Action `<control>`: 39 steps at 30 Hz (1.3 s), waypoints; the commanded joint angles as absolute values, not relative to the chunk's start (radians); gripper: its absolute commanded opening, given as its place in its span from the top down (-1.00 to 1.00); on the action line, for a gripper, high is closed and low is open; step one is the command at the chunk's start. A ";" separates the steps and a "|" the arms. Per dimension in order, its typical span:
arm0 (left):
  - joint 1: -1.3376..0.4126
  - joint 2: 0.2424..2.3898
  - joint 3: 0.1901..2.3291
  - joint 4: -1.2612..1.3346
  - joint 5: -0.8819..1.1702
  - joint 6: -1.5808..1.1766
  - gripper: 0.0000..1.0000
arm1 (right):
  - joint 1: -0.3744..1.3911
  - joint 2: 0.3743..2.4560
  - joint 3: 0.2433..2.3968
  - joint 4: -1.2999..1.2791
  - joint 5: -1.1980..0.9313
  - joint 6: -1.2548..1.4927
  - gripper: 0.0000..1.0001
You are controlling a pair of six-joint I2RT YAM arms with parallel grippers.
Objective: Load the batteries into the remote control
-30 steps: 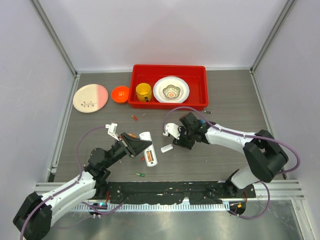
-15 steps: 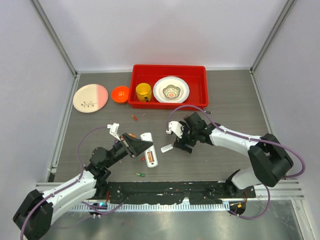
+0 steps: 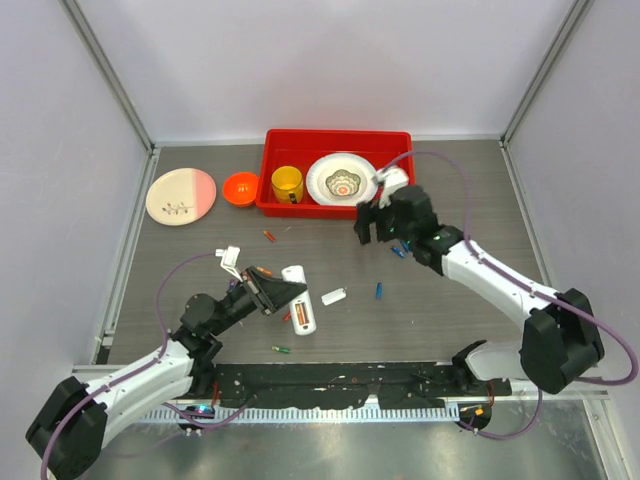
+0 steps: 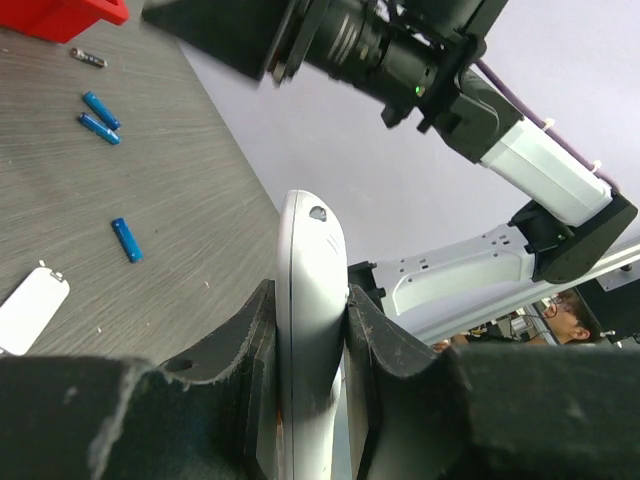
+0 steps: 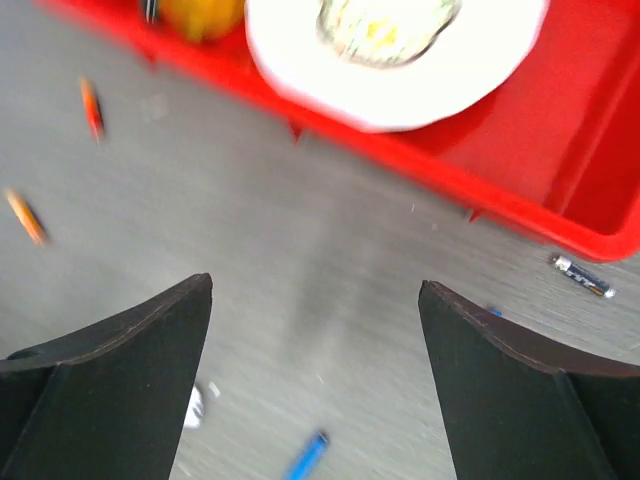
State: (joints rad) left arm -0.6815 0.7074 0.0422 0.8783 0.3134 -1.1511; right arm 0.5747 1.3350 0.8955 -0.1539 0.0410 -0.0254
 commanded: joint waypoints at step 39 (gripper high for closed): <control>-0.706 0.890 0.035 0.934 0.298 -1.160 0.99 | 0.704 1.512 0.779 -0.402 0.368 0.801 0.15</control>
